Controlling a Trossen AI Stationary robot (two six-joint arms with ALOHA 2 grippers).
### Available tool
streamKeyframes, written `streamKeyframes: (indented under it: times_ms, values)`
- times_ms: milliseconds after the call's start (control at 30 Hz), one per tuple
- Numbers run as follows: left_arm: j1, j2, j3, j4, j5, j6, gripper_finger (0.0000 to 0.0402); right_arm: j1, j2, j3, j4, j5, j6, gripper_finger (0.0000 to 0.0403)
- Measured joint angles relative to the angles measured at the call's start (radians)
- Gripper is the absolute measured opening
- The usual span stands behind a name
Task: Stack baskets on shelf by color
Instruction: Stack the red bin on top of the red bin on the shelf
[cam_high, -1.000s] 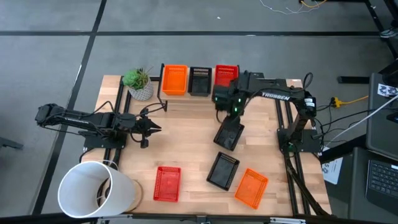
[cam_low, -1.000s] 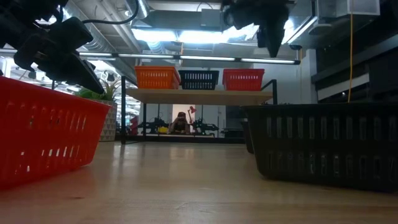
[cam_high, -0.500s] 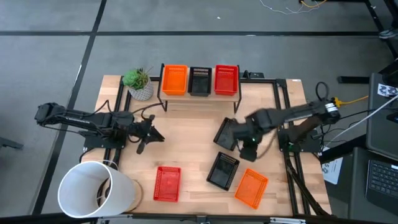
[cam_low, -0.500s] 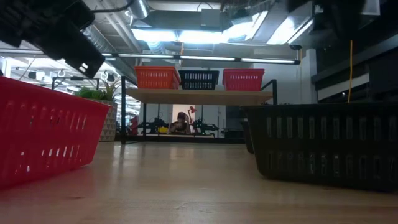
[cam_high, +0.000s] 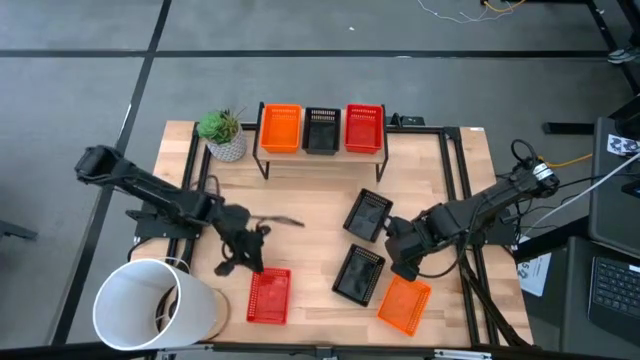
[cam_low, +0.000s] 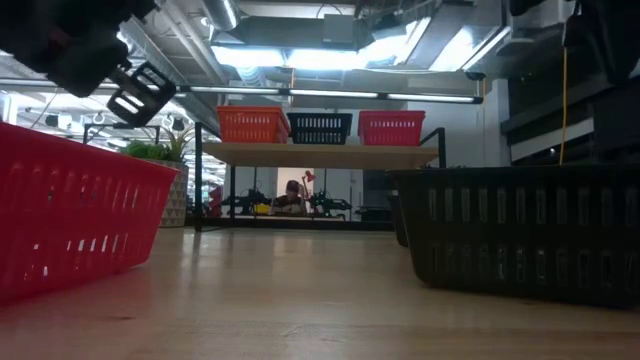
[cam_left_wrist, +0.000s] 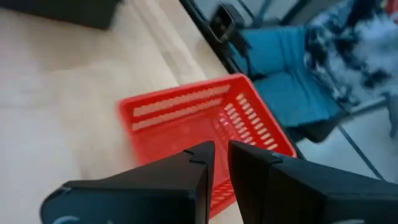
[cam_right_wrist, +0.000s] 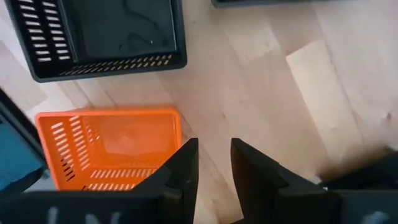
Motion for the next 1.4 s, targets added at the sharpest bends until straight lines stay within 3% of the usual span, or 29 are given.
streamKeyframes:
  times_ms: [300,567,933,1100,1167,1400]
  values:
    - [-0.09,0.282,0.123,-0.007,-0.158,-0.033,0.0037,0.024,0.001,0.0,0.025,0.158,0.0,0.0094]
    - [-0.077,0.487,0.181,-0.011,-0.242,-0.044,0.0037,0.027,0.001,0.0,0.027,0.168,-0.002,0.0094]
    - [0.106,0.519,0.398,-0.184,-0.474,0.334,0.0037,0.027,0.001,0.0,0.026,0.171,-0.029,0.0094]
    - [0.189,0.519,0.471,-0.256,-0.673,0.427,0.0037,0.029,0.001,0.0,0.026,0.218,-0.032,0.0094]
    - [0.208,0.51,0.491,-0.282,-0.656,0.426,0.0037,0.029,0.001,0.0,0.026,0.237,-0.033,0.0094]
    - [0.148,0.477,0.558,-0.531,-0.312,0.316,0.0022,0.029,0.001,0.0,0.025,0.249,-0.081,0.0094]
